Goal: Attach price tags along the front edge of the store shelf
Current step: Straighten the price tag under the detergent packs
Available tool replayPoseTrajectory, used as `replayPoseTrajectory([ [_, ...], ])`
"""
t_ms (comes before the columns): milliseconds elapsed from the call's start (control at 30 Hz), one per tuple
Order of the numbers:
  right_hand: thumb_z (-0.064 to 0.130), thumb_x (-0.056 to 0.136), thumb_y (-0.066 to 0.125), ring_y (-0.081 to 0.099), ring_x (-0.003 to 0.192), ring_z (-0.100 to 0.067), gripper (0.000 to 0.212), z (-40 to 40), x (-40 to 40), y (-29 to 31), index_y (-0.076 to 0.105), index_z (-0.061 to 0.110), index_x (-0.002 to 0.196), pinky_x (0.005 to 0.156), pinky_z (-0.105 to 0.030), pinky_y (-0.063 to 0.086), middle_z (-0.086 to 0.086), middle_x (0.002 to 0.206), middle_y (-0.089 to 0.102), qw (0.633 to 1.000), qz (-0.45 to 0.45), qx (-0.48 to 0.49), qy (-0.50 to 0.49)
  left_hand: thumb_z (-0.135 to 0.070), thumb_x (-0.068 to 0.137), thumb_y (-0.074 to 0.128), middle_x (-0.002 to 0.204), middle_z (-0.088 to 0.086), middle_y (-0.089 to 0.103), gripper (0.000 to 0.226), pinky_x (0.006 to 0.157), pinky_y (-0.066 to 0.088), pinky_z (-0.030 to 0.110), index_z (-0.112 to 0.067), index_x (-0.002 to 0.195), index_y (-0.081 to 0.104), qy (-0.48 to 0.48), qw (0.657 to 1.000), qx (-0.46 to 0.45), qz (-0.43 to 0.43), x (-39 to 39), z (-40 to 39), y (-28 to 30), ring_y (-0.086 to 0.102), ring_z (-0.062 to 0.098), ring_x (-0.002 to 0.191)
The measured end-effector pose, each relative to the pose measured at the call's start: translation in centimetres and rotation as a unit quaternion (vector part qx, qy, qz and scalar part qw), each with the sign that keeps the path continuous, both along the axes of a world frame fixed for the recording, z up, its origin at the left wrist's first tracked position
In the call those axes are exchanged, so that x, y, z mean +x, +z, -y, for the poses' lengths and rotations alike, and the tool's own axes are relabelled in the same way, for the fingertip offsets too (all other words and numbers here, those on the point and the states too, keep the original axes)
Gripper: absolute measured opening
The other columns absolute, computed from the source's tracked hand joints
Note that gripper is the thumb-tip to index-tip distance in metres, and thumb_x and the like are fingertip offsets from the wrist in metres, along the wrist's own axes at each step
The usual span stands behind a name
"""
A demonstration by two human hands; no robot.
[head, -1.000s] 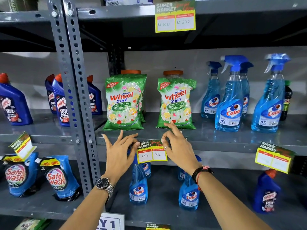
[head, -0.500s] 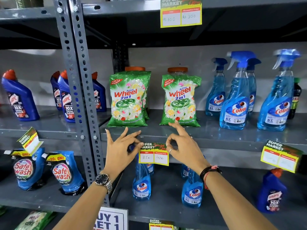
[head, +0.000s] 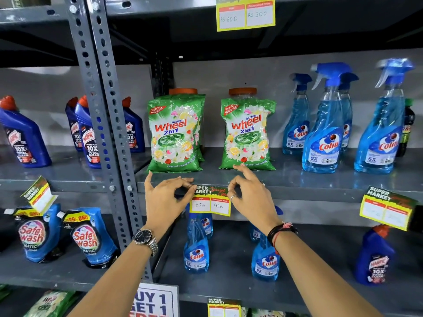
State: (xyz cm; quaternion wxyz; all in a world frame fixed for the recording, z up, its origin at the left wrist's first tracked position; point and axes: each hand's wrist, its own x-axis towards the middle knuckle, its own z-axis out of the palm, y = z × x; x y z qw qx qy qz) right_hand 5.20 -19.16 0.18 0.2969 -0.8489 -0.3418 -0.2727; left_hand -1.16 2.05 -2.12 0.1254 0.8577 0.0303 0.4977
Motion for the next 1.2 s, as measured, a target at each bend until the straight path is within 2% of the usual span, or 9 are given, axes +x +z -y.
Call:
replayPoseTrajectory([
  [200,0.018,0.085,0.060,0.050,0.125,-0.014,0.006,-0.3,-0.2,-0.2,0.055,0.017,0.082,0.076,-0.033,0.051,0.001,0.135,0.050,0.999,0.030,0.007,-0.017,-0.054,0.077,0.060,0.090,-0.021,0.073,0.027,0.114,0.016,0.045,-0.028,0.071,0.063,0.021,0.999,-0.032,0.006,0.3,0.6,0.4,0.066,0.001,0.089],
  [267,0.018,0.086,0.060,0.060,0.108,-0.019,0.013,-0.5,-0.2,-0.3,0.050,0.015,0.093,0.070,-0.032,0.050,-0.003,0.124,0.057,0.998,0.037,0.039,-0.018,-0.054,0.076,0.060,0.088,-0.019,0.074,0.028,0.112,0.020,0.044,-0.028,0.074,0.052,0.019,0.999,-0.051,0.006,0.2,0.7,0.4,0.067,0.006,0.088],
  [333,0.028,0.086,0.062,0.063,0.092,-0.022,0.027,-0.9,-0.1,-0.3,0.047,0.014,0.102,0.065,-0.032,0.048,-0.004,0.116,0.062,0.997,0.041,0.061,-0.024,-0.056,0.075,0.061,0.087,-0.018,0.073,0.033,0.110,0.023,0.044,-0.029,0.080,0.044,0.021,0.998,-0.061,0.003,0.2,1.1,0.5,0.067,0.008,0.088],
  [500,0.061,0.077,0.060,0.066,0.086,-0.033,0.057,-1.7,0.5,0.1,0.047,0.018,0.112,0.065,-0.038,0.049,-0.007,0.093,0.070,0.995,0.048,-0.006,-0.084,-0.064,0.073,0.065,0.088,-0.014,0.067,0.043,0.107,0.029,0.046,-0.027,0.090,0.051,0.049,0.996,-0.066,-0.018,0.7,2.0,0.5,0.061,0.015,0.088],
  [600,0.055,0.079,0.062,0.067,0.089,-0.033,0.053,-1.5,1.0,0.5,0.042,0.020,0.113,0.070,-0.041,0.051,-0.005,0.101,0.071,0.998,0.020,-0.021,-0.063,-0.057,0.078,0.064,0.087,-0.013,0.067,0.035,0.107,0.029,0.044,-0.027,0.088,0.050,0.048,0.997,-0.060,-0.018,1.0,1.8,0.1,0.059,0.017,0.086],
  [733,0.034,0.079,0.072,0.068,0.092,-0.030,0.044,-0.2,1.5,1.0,0.035,0.025,0.103,0.076,-0.047,0.055,-0.008,0.102,0.070,0.999,-0.049,0.012,0.006,-0.040,0.084,0.065,0.090,-0.010,0.069,0.022,0.109,0.028,0.044,-0.026,0.088,0.049,0.036,0.998,-0.046,-0.014,0.7,1.8,-0.6,0.058,0.018,0.085],
  [900,0.003,0.084,0.064,0.062,0.113,-0.020,0.040,1.9,1.5,1.8,0.034,0.025,0.099,0.091,-0.047,0.053,-0.003,0.129,0.060,0.991,-0.091,0.036,0.090,-0.011,0.089,0.055,0.104,-0.008,0.070,0.018,0.116,0.018,0.044,-0.022,0.102,0.054,0.006,0.998,-0.053,-0.033,-0.3,2.0,-0.6,0.062,0.018,0.099],
  [1100,0.025,0.083,0.068,0.065,0.099,-0.028,0.037,10.6,3.2,3.3,0.046,0.025,0.112,0.089,-0.048,0.052,-0.004,0.117,0.066,0.999,-0.029,0.035,0.019,-0.014,0.095,0.042,0.106,-0.008,0.069,0.026,0.120,0.008,0.035,-0.021,0.117,0.053,-0.004,0.999,-0.031,-0.033,-0.3,6.0,1.1,0.064,0.011,0.100],
  [1200,0.024,0.081,0.069,0.064,0.103,-0.027,0.032,17.2,5.1,4.2,0.051,0.025,0.108,0.089,-0.046,0.051,-0.005,0.112,0.068,0.998,-0.018,0.059,-0.023,-0.019,0.095,0.045,0.083,-0.008,0.067,0.024,0.116,0.025,0.039,-0.019,0.117,0.056,-0.037,0.998,-0.034,-0.035,1.1,9.9,2.3,0.063,0.017,0.082],
])
